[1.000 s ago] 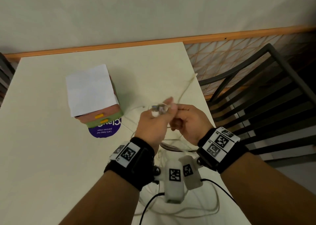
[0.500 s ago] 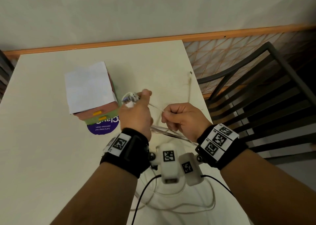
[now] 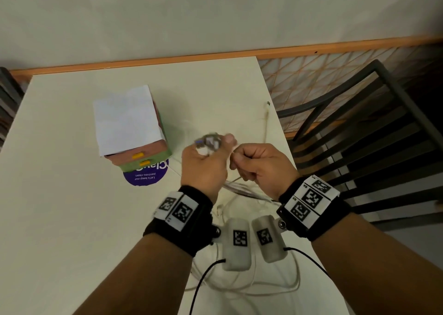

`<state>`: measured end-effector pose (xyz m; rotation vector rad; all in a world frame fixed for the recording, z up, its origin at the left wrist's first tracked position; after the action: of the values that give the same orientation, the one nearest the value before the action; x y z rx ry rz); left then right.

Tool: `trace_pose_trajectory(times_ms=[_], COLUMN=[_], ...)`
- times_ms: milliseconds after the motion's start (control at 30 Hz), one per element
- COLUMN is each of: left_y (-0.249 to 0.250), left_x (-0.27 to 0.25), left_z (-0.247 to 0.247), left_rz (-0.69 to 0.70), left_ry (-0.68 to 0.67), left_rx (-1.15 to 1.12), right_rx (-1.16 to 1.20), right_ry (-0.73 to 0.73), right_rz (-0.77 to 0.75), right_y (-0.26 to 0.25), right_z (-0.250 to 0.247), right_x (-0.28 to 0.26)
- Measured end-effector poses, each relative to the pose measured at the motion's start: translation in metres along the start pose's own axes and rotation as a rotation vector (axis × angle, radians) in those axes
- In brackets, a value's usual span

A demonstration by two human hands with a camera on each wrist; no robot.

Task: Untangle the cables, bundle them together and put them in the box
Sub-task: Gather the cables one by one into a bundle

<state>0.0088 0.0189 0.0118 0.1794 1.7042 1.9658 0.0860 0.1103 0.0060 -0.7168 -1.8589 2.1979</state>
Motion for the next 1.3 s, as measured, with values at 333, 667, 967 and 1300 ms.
trace_pose_trajectory(times_ms=[333,667,967,1300], left_y=[0.001,-0.015,-0.003,0.003], left_x=[0.004,0.004,-0.004,-0.011], left_z=[-0.015,-0.013,-0.015,-0.003], left_rz=[0.013,-0.086,-0.066,0.003], left_ry=[0.125,0.077,0.105,0.065], left_rx=[-0.063,-0.175,-0.152,-0.046], right_rx=[-0.006,-0.002,-0.107,-0.007], right_ry=[0.016,-0.021,-0.015,-0.014], right_rz=[0.011,0.014,0.017,0.041], right_y=[0.003,0.001,-0.002,-0.001], right_z=[-0.008,0.000,-0.002,-0.013], right_x=[-0.008,-0.014,-0.016,-0.012])
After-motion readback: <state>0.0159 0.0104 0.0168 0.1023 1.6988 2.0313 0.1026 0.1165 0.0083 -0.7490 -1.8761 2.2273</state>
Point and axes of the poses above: each hand's wrist, its own x-axis towards the middle knuckle, its own z-axis out of the palm, y = z × x, the point moved 9 cm from there along x, towards the middle knuckle, and after that the axes turned 6 degrees about z, right-handed, at the moved point
